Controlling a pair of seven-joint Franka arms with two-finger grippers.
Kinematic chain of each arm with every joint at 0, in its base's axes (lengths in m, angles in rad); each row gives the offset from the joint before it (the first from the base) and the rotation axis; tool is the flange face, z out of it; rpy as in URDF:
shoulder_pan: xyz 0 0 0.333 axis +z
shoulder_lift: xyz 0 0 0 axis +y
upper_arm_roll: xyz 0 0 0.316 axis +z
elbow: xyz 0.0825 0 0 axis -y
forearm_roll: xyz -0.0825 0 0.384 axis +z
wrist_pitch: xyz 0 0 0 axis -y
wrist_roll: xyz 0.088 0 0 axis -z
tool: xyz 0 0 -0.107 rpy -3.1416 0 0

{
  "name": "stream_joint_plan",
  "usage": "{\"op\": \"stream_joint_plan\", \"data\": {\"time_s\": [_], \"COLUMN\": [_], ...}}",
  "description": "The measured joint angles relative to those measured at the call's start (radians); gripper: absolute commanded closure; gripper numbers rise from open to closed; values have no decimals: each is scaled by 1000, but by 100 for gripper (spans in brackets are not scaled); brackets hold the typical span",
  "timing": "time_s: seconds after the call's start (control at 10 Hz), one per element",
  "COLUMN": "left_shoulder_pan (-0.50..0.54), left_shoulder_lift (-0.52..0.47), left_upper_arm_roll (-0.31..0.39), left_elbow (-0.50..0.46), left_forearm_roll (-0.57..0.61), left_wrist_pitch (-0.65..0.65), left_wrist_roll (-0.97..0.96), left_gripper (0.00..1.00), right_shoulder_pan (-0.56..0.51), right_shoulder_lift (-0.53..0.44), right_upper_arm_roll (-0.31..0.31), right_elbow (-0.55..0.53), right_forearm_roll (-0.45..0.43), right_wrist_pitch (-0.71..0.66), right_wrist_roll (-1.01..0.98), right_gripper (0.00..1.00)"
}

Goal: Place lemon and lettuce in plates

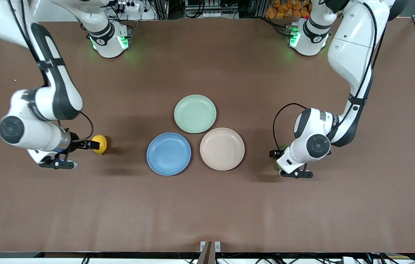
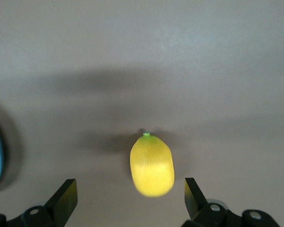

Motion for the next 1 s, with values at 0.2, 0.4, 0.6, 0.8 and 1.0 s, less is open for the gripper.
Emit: {"op": "stream_joint_plan", "data": {"time_s": [0.2, 0.4, 0.6, 0.8, 1.0], "left_shoulder_pan": [0, 1, 1, 2, 0], "left_shoulder_lift": [5, 10, 13, 11, -3], "left_upper_arm_roll": [1, 4, 6, 7, 4], "left_elbow": [-3, -5, -5, -2, 11], "left_forearm_roll": [0, 0, 26, 41, 41], "left_wrist_pitch": [5, 14, 21, 28, 41], "left_wrist_roll": [0, 0, 0, -5, -53], "left_gripper": [17, 60, 100, 100, 100], "right_shoulder_pan": [-3, -3, -3, -2, -2], "right_shoulder_lift": [41, 63, 79, 96, 101], "right_upper_arm_roll": [-4, -5, -4, -4, -5], "right_elbow": [-57, -75, -90, -100, -101], "right_forearm_roll": [-1, -1, -2, -19, -24], "right_wrist_pitch": [74, 98, 134, 152, 153], "right_wrist_roll": [-14, -15, -22, -42, -70], "right_gripper": [0, 0, 2, 58, 98]}}
